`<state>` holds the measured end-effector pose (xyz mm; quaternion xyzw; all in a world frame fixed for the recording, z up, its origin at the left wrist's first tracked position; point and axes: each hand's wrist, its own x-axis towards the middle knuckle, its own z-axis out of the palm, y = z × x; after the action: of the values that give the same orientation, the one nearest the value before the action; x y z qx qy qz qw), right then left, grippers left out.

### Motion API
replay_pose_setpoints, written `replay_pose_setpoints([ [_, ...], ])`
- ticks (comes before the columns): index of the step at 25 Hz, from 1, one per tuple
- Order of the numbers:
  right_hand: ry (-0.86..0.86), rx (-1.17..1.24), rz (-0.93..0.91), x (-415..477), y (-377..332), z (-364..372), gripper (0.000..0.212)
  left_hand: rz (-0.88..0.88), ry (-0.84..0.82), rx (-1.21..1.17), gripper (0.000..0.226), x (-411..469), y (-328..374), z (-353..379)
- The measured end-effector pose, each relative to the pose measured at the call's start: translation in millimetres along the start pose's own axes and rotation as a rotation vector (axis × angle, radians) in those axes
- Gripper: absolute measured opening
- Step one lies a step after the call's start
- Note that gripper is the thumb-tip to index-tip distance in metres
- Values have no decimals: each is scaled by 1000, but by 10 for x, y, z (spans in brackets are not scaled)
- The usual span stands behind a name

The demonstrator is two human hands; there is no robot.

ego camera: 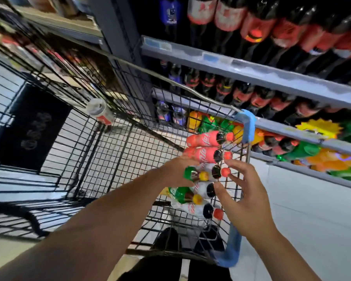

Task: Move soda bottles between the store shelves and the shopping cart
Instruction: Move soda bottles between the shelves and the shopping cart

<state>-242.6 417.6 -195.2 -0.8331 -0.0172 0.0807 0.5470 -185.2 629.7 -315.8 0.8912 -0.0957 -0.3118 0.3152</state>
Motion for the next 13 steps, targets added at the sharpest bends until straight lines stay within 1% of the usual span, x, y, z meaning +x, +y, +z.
replay_pose_setpoints([
  [2, 15, -1, 4, -36, 25, 5, 41, -7, -53, 54, 74, 135, -70, 122],
  [4, 24, -1, 13, -54, 62, 21, 36, -19, -58, 55, 72, 203, -132, 195],
  [10, 15, -45, 71, -60, 206, 95, 34, 10, -118, 29, 67, 212, -210, 261],
  [13, -49, -96, 103, -46, 274, 139, 36, 54, -46, -107, 62, -8, -219, 95],
])
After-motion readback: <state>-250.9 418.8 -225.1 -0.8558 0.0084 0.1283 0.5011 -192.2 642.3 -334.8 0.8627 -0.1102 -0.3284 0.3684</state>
